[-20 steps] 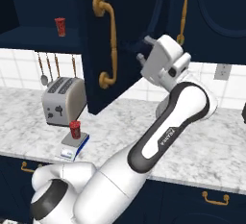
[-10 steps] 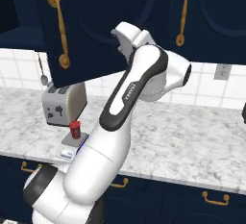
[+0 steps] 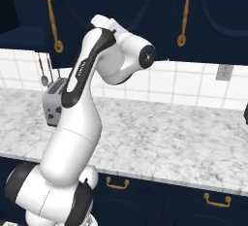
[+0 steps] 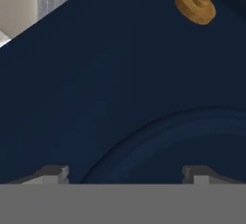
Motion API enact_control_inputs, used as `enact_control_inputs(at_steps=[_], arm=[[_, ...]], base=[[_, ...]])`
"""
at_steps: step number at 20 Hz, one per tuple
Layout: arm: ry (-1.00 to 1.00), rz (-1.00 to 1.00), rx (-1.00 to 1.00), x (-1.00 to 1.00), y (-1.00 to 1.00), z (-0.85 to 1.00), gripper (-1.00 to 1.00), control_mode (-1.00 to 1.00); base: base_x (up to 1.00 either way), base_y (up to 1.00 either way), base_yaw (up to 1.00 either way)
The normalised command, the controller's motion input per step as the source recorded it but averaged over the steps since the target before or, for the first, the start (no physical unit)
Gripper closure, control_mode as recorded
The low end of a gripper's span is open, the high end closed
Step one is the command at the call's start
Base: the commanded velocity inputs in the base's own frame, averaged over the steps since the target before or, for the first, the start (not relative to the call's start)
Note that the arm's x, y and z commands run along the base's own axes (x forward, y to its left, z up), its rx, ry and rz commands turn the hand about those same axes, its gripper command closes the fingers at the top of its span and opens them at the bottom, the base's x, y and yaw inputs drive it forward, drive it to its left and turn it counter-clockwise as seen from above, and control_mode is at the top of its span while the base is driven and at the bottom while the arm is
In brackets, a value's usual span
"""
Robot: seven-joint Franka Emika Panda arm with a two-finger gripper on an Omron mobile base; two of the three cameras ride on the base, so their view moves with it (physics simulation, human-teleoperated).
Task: Pick the yogurt and place it on the digital scale for weighing, and close the cabinet.
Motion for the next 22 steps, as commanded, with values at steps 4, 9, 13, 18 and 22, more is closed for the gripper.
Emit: enact_control_inputs(at_steps=[4, 9, 13, 18, 22], arm=[[-0.01, -0.17, -0.05, 0.83, 0.52, -0.06, -1.00, -1.00], [-0.11, -0.08, 0.00, 0.81, 0.14, -0.30, -1.00, -1.00], [-0.11, -0.03, 0.00, 0.96, 0.01, -0.33, -1.00, -1.00], [-0.19, -0.12, 0.00, 0.46, 0.27, -0.27, -1.00, -1.00], [0.00, -0.13, 0.00, -0.58, 0.06, 0.28, -1.00, -1.00]], base=[[0.00, 0.00, 0.00], [0.00, 0.00, 0.00], [0.00, 0.00, 0.00], [0.00, 0.00, 0.00], [0.00, 0.00, 0.00]])
